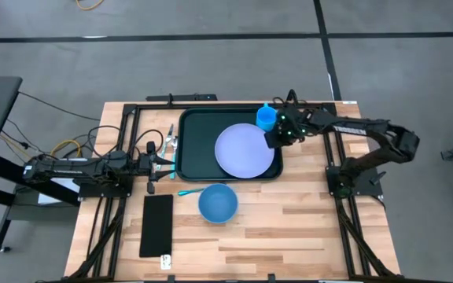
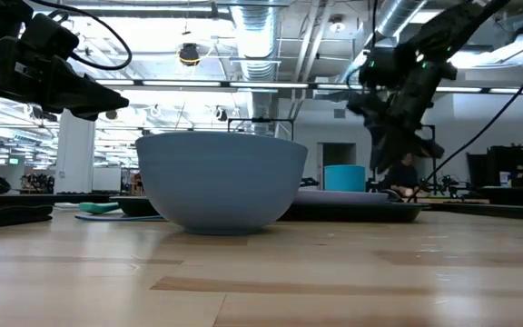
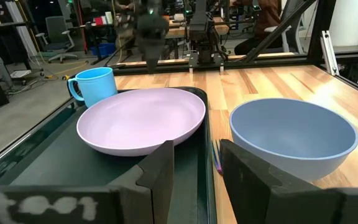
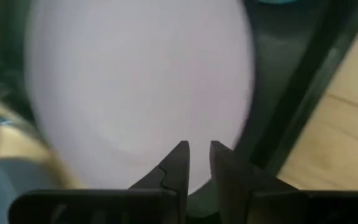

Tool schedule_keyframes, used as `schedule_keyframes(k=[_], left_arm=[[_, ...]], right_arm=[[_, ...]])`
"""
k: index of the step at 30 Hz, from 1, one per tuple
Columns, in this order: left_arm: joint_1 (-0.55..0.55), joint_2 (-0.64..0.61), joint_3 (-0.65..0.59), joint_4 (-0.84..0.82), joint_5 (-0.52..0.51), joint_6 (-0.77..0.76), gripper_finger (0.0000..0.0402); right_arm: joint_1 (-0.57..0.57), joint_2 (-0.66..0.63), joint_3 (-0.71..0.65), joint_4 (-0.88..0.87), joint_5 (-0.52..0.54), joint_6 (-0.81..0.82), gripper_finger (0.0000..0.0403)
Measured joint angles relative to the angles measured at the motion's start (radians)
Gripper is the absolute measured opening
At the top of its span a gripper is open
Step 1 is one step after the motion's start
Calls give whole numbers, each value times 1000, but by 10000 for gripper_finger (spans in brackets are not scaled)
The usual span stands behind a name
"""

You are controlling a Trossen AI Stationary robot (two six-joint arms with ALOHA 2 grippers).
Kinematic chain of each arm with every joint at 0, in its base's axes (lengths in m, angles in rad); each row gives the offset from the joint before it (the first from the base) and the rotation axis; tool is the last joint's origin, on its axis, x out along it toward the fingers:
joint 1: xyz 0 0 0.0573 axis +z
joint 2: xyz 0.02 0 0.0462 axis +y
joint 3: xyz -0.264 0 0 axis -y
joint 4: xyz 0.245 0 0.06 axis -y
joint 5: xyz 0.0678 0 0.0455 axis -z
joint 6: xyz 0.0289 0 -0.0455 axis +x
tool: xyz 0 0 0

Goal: Set up tray
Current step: Put the blue bowl on the purple plate

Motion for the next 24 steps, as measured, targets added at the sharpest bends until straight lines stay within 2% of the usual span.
schedule_keyframes(k=[5, 11, 19, 24], left_arm=[[0, 0, 0, 0, 0, 0, 121], [0, 0, 0, 0, 0, 0, 121], [0, 0, 0, 0, 0, 0, 121], [0, 0, 0, 0, 0, 0, 121]], right_arm=[[126, -111, 0, 25, 18, 93, 57], [329, -155, 0, 183, 45, 192, 57], [521, -26, 1, 465, 114, 215, 57], [560, 100, 37, 468, 114, 230, 57]])
